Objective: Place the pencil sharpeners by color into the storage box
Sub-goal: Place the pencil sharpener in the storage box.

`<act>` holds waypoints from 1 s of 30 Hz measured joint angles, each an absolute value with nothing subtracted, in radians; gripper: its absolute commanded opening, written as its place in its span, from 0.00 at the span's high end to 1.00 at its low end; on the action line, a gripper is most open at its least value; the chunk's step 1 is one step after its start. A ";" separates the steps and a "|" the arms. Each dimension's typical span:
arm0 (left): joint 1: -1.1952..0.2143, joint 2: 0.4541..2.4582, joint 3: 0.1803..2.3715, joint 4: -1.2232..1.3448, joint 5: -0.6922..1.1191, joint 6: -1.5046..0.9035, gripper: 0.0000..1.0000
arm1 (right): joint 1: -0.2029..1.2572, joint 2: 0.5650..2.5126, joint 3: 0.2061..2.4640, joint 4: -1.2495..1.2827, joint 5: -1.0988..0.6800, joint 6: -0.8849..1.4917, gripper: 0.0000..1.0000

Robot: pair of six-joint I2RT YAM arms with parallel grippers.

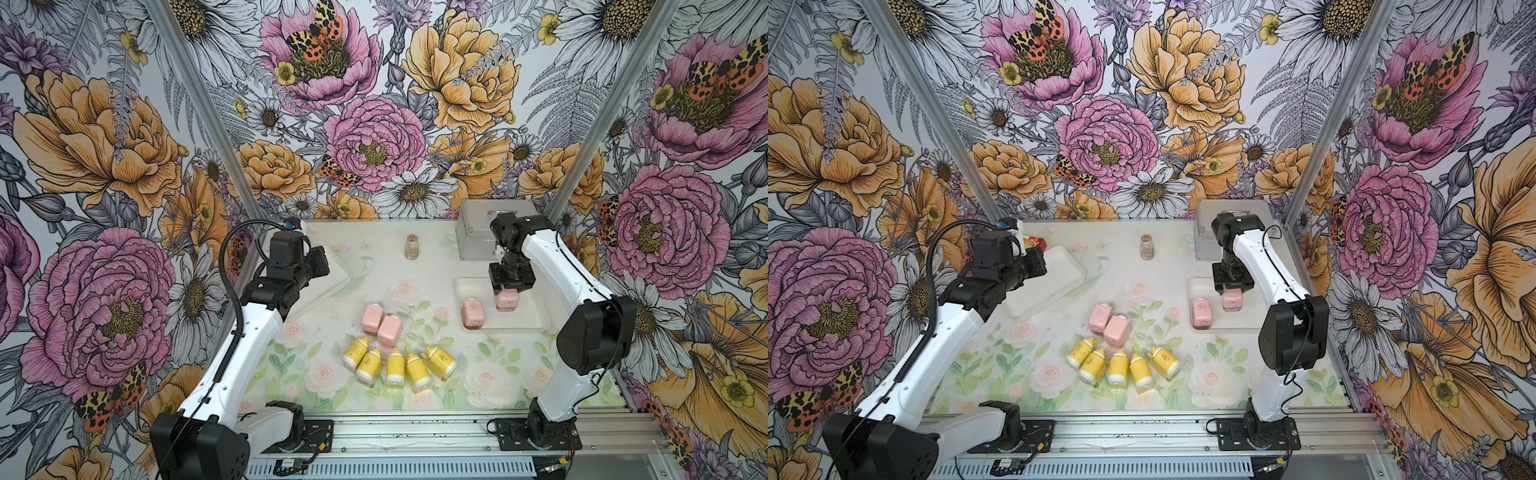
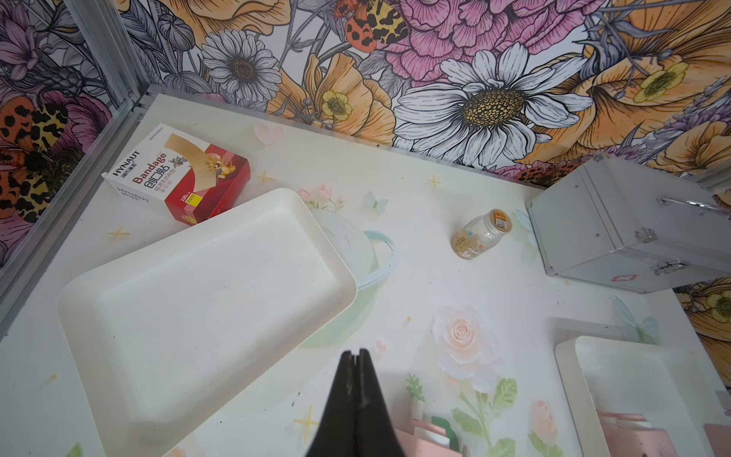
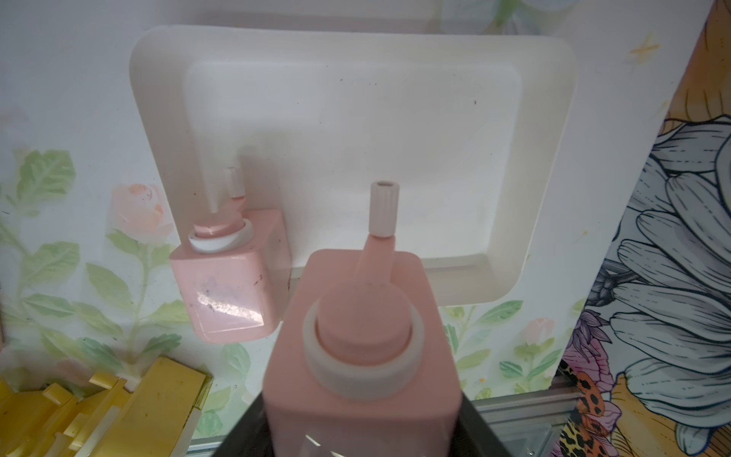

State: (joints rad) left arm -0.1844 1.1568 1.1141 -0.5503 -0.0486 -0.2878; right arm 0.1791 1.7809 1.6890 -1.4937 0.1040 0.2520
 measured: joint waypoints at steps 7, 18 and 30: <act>-0.188 1.157 1.114 -0.551 -0.049 -0.288 1.00 | 0.164 1.781 1.637 -1.438 0.092 0.226 0.69; -0.188 1.157 1.114 -0.551 -0.049 -0.288 1.00 | 0.156 1.782 1.532 -1.363 0.052 0.199 0.67; -0.189 1.157 1.114 -0.551 -0.049 -0.288 1.00 | 0.150 1.814 1.497 -1.305 0.004 0.192 0.65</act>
State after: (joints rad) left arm -0.1890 1.1568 1.1141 -0.5507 -0.0486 -0.2878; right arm 0.1505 1.8137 1.4971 -1.3048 0.0044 0.1917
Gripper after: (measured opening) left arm 0.047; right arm 0.569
